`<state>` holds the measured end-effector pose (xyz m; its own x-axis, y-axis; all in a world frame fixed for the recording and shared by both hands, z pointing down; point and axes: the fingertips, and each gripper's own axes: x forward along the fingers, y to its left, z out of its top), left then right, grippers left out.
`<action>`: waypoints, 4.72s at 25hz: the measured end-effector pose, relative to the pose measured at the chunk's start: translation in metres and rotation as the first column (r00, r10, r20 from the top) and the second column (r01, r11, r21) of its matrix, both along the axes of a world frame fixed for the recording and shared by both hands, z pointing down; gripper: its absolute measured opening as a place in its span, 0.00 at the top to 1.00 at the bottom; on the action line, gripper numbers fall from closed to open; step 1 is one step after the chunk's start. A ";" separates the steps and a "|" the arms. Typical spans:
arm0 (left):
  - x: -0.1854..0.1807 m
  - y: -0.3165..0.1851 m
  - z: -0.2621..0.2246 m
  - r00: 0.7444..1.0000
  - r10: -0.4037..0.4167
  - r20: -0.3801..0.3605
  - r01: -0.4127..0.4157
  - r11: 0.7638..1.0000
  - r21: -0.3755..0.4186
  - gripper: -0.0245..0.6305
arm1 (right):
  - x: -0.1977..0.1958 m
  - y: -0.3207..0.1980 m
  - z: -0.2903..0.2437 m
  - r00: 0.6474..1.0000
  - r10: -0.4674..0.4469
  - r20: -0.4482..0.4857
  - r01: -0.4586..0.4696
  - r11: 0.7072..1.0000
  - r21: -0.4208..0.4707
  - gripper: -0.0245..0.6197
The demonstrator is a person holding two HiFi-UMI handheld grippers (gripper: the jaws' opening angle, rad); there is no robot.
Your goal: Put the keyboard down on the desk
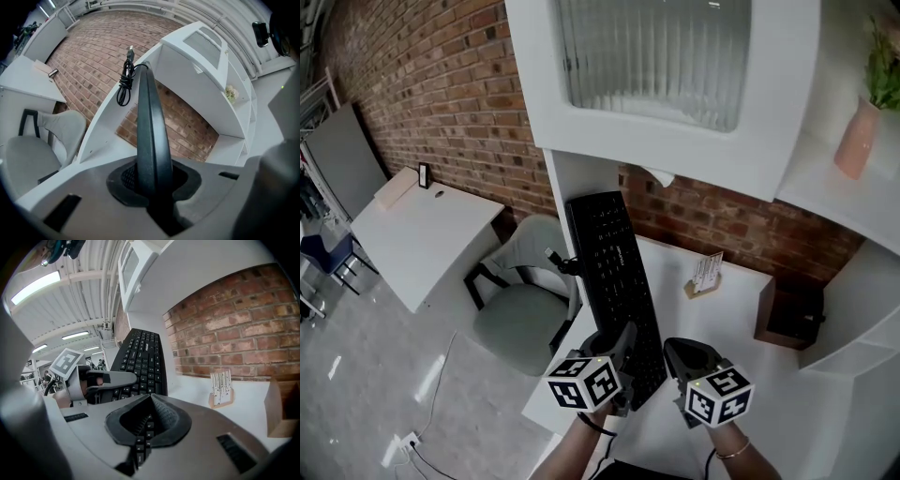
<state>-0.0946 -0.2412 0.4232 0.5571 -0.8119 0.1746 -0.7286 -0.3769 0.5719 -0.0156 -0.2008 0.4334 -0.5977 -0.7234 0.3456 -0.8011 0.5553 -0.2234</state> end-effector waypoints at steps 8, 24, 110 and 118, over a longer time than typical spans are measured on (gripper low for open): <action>0.005 -0.056 -0.005 0.996 -0.067 0.059 0.059 0.991 0.121 0.85 | 0.008 -0.028 0.017 1.000 -0.012 -0.014 0.012 1.000 -0.018 0.95; 0.012 -0.130 0.010 0.981 -0.151 0.124 0.115 0.960 0.255 0.85 | 0.030 -0.070 0.047 0.999 0.020 -0.030 -0.022 0.996 -0.081 0.95; 0.002 -0.105 0.053 0.948 -0.134 0.288 0.080 0.978 0.191 0.61 | 0.032 -0.045 0.064 1.000 -0.011 -0.006 0.011 0.993 -0.120 0.95; 0.001 -0.069 0.058 0.956 -0.124 0.268 0.084 0.984 0.156 0.61 | 0.026 -0.033 0.066 1.000 -0.013 -0.002 0.012 0.992 -0.123 0.95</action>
<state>-0.0938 -0.3098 0.4816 0.4148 -0.8901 0.1889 -0.8895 -0.3530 0.2902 0.0103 -0.2342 0.4990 -0.6056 -0.6678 0.4329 -0.7949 0.5339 -0.2884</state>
